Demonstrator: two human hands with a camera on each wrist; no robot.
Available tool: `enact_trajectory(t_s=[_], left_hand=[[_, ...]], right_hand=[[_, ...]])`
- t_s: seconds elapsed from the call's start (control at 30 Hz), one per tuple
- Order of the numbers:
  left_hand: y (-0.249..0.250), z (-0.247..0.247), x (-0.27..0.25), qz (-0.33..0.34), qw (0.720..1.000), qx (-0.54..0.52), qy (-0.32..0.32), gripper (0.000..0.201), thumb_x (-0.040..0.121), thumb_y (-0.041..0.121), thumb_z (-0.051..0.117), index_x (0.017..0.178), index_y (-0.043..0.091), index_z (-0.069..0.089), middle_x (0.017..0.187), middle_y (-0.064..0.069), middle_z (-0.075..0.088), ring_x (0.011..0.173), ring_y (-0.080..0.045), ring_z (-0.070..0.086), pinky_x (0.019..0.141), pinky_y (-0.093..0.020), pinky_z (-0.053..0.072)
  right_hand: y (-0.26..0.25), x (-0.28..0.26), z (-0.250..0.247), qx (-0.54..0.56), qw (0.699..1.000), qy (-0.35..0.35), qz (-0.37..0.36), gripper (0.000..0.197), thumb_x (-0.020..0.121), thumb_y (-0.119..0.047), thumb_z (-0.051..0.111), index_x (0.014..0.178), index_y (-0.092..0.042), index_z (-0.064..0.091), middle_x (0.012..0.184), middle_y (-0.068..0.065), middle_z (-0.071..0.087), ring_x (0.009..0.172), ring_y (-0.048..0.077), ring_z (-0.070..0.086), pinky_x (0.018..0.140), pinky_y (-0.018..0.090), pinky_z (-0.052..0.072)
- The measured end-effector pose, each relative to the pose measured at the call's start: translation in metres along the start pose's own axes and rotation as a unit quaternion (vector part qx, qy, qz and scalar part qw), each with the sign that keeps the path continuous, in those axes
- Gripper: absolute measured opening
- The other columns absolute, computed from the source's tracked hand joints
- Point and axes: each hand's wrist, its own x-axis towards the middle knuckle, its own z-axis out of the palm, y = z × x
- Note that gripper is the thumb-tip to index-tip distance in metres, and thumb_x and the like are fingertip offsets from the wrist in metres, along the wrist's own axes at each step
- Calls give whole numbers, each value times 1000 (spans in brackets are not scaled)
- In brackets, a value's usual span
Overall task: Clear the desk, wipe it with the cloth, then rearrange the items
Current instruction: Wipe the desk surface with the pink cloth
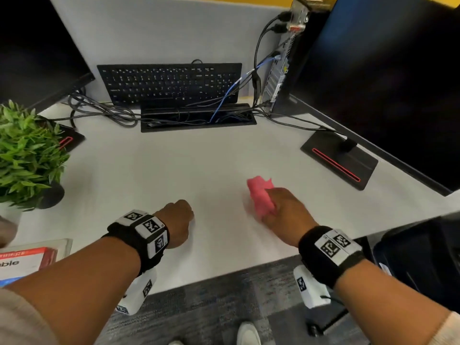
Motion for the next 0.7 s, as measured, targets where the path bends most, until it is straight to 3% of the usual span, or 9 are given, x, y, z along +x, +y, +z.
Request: enact_trajectory(t_s=[0.07,0.1,0.2,0.27,0.33,0.5,0.57,0.63,0.7], left_hand=[[0,0,0,0,1000,1,-1,52,92,12,46,143,12,37,151,-3,27,137,-23,35,115,-33,32],[0,0,-1,2,1000,0,-1,52,91,12,47,142,12,38,150,-3,28,136,-23,36,114,-34,33],[-1,0,-2,0,1000,-8,1,50,92,11,45,141,10,39,149,-4,29,135,-24,37,113,-35,34],[-1,-1,-2,-5,1000,-10,-1,50,92,11,44,142,9,37,148,-5,31,135,-25,37,113,-36,34],[-1,0,0,-1,1000,0,1,49,92,12,45,141,10,39,148,-6,32,135,-26,37,113,-37,35],[-5,2,1,13,1000,13,9,47,91,11,43,139,11,44,148,-6,31,134,-27,39,112,-37,35],[-6,2,2,17,1000,16,5,47,91,11,43,138,12,45,148,-6,32,133,-26,39,112,-36,35],[-6,1,2,18,1000,25,-4,47,91,11,41,137,12,46,147,-6,32,133,-27,40,111,-37,37],[-5,0,1,21,999,37,-5,47,90,11,41,136,13,47,148,-6,31,132,-27,40,111,-37,37]], right_hand=[[1,9,8,-63,988,-138,17,40,79,-51,69,105,-25,56,102,-12,59,97,14,57,86,24,44],[3,12,14,-58,987,-145,42,49,80,-52,67,119,-25,58,119,-9,60,109,15,56,95,27,43],[14,28,32,-23,998,-8,58,43,95,-34,49,137,-25,52,143,3,51,128,21,48,109,30,35],[24,39,50,-94,993,-40,54,59,95,-47,43,150,-26,31,157,6,29,142,25,29,116,36,25],[30,44,71,-166,983,-68,48,77,89,-65,38,153,-30,15,162,4,11,147,29,15,117,47,22],[12,4,107,-205,974,-88,-39,88,85,-74,27,154,-26,-2,159,-1,-14,146,20,-7,119,50,6],[8,-19,123,-212,971,-86,-72,86,86,-69,34,154,-20,15,160,4,3,147,24,9,117,56,20],[9,-34,134,-207,968,-101,-101,73,82,-58,41,143,-18,39,151,6,39,136,30,44,99,56,47],[10,-47,136,-223,957,-121,-144,71,74,-54,46,137,-22,43,144,3,51,129,27,53,92,52,53]])
